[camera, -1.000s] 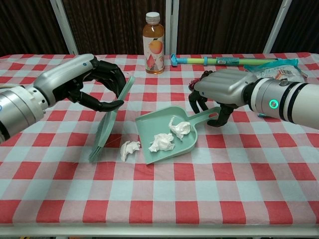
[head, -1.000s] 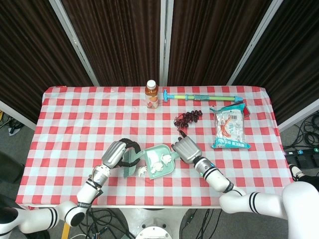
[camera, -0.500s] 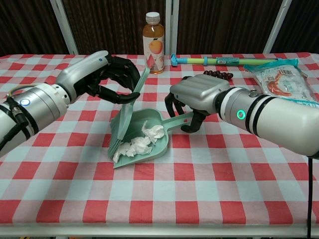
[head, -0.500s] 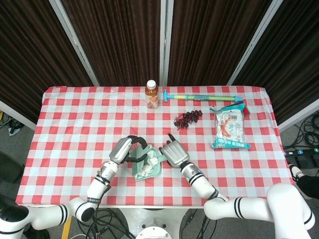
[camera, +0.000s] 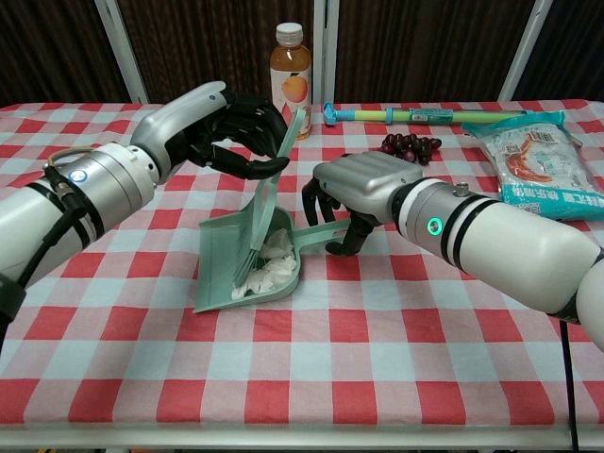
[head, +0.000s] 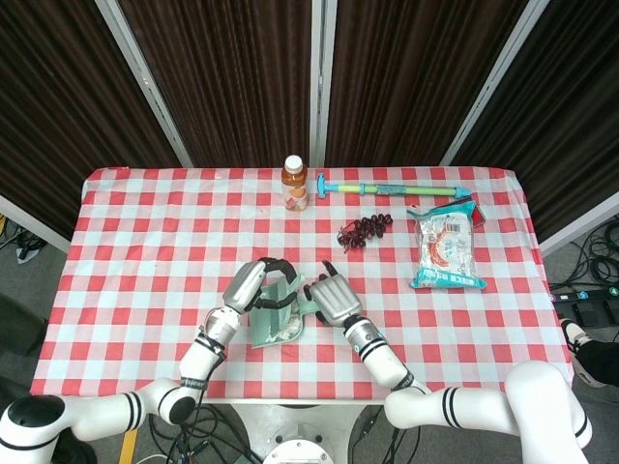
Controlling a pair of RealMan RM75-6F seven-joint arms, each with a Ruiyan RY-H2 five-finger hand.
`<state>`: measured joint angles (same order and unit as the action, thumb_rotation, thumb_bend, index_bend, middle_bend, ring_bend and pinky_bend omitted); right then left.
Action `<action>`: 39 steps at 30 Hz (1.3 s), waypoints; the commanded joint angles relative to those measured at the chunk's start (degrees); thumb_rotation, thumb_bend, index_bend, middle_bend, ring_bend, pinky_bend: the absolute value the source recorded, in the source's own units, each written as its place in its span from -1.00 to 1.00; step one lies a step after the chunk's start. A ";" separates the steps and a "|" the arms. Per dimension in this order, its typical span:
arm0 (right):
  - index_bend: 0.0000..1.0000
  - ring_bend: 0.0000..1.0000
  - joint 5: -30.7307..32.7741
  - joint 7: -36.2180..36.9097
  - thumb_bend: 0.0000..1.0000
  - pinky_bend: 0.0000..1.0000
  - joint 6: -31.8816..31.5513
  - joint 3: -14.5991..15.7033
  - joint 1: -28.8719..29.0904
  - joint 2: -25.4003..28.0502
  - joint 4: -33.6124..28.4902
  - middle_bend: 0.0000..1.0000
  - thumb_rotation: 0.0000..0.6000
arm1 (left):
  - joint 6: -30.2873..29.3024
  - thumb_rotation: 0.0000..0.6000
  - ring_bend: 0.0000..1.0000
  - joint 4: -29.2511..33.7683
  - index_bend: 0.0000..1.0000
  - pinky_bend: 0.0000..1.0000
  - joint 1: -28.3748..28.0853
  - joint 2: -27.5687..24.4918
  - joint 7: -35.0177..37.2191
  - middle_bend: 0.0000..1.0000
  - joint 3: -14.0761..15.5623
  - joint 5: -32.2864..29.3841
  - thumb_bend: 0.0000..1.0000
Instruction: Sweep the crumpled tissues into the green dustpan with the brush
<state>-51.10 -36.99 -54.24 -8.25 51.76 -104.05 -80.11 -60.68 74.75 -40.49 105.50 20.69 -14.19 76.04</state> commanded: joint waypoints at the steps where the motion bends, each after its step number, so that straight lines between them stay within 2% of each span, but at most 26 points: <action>1: 0.47 -0.38 -0.33 0.81 -0.30 -0.93 0.08 -0.26 -0.27 0.14 0.57 0.16 1.00 | -0.56 1.00 -0.22 0.57 0.05 -0.40 0.17 -1.08 -0.36 0.11 -0.05 0.61 -0.07; 6: 0.48 -0.38 -0.68 1.76 -0.30 -0.93 0.40 -0.51 -0.49 0.09 1.56 0.16 1.00 | -1.42 1.00 -0.22 2.33 0.05 -0.40 0.77 -3.79 -0.72 0.11 0.08 1.54 -0.07; 10: 0.36 -0.44 -0.62 1.94 -0.31 -0.94 0.59 -0.78 -0.53 -0.06 2.07 0.08 1.00 | -2.11 1.00 -0.22 4.33 0.05 -0.40 1.39 -6.28 -0.98 0.11 -0.07 1.81 -0.06; 12: 0.23 -0.50 -0.49 1.87 -0.41 -0.94 0.48 -0.88 -0.59 -0.13 2.15 -0.01 1.00 | -2.59 1.00 -0.22 4.83 0.05 -0.40 1.67 -7.14 -1.27 0.11 -0.09 2.01 -0.06; 15: -0.08 -0.64 -0.46 1.60 -0.83 -0.97 0.01 -0.97 -0.75 -0.25 2.12 -0.17 1.00 | -3.12 1.00 -0.22 4.90 0.05 -0.40 1.99 -8.37 -2.11 0.11 -0.05 2.18 -0.06; 17: -0.22 -0.68 -0.53 1.54 -0.95 -0.97 -0.34 -1.09 -0.87 -0.29 1.94 -0.24 1.00 | -3.41 1.00 -0.22 4.54 0.05 -0.40 2.22 -9.01 -2.94 0.11 0.12 2.20 -0.06; 20: -0.34 -0.71 -0.39 1.25 -1.00 -0.98 -0.50 -1.17 -0.98 -0.16 1.63 -0.29 1.00 | -3.38 1.00 -0.22 3.75 0.05 -0.40 2.46 -9.57 -3.98 0.11 0.43 1.92 -0.06; 24: -0.37 -0.71 -0.40 0.90 -1.00 -0.98 -0.74 -1.15 -1.13 0.10 1.05 -0.32 1.00 | -2.04 1.00 -0.22 2.34 0.05 -0.40 2.24 -9.92 -5.99 0.11 1.09 1.20 -0.06; 30: -0.42 -0.74 -3.23 1.87 -1.00 -0.98 -3.87 -1.38 -2.84 4.47 -3.62 -0.38 1.00 | 0.48 1.00 -0.22 -2.15 0.05 -0.41 1.27 -11.15 -18.42 0.11 3.05 -0.06 -0.05; 34: -0.44 -0.74 -5.47 3.25 -1.00 -0.99 -6.47 -1.58 -4.74 9.18 -8.23 -0.39 1.00 | 3.42 1.00 -0.22 -5.58 0.04 -0.42 -0.48 -10.76 -29.98 0.10 3.49 -2.91 -0.05; 39: -0.45 -0.74 -7.32 4.32 -1.00 -0.99 -8.54 -1.14 -6.90 14.21 -12.20 -0.39 1.00 | 7.57 1.00 -0.24 -4.92 -0.10 -0.44 -2.26 -11.24 -42.24 0.01 3.50 -8.89 -0.06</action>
<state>-57.50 -33.31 -61.77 -9.58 45.91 -91.45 -90.87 -56.61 70.67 -41.01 94.67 -13.75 -11.13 71.62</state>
